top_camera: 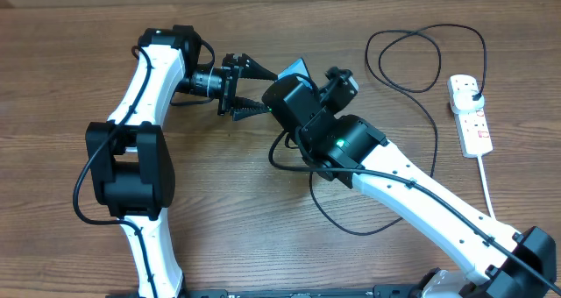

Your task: Plug charger to phone and switch on socket

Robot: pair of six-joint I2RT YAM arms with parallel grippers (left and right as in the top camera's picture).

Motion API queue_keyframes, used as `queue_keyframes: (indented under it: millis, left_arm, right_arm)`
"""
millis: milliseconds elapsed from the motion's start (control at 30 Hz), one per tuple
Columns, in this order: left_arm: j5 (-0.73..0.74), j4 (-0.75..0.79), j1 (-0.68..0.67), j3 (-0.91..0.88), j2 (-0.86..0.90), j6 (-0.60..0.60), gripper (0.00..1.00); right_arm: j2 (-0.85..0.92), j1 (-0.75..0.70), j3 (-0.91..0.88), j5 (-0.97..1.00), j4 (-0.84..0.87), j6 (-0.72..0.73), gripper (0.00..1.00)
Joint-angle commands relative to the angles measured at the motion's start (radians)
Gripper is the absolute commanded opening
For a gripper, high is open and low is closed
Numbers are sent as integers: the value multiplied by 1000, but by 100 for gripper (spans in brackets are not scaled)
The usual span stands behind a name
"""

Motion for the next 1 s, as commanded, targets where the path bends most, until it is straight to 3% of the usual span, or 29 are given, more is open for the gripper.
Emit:
queue_keyframes:
  millis: [0, 100, 433, 600, 667, 833, 967]
  left_arm:
    - [6, 0, -21, 27, 5, -48, 70]
    - [6, 0, -42, 27, 5, -154, 70]
    - [5, 0, -50, 27, 5, -251, 61]
    - [4, 1, -50, 27, 5, -294, 44]
    - [4, 1, -50, 27, 5, -300, 44]
    - [5, 24, -50, 27, 5, -313, 28]
    - [4, 27, -50, 27, 5, -313, 25]
  right_arm:
    - [-47, 2, 21, -14, 15, 312, 4]
    - [-47, 2, 21, -73, 15, 501, 4]
    - [-47, 2, 21, -92, 29, 682, 4]
    - [-47, 2, 21, -92, 42, 683, 11]
    - [-47, 2, 21, -92, 44, 682, 11]
    - [-47, 2, 21, -99, 46, 682, 4]
    - [-47, 2, 21, -115, 46, 682, 4]
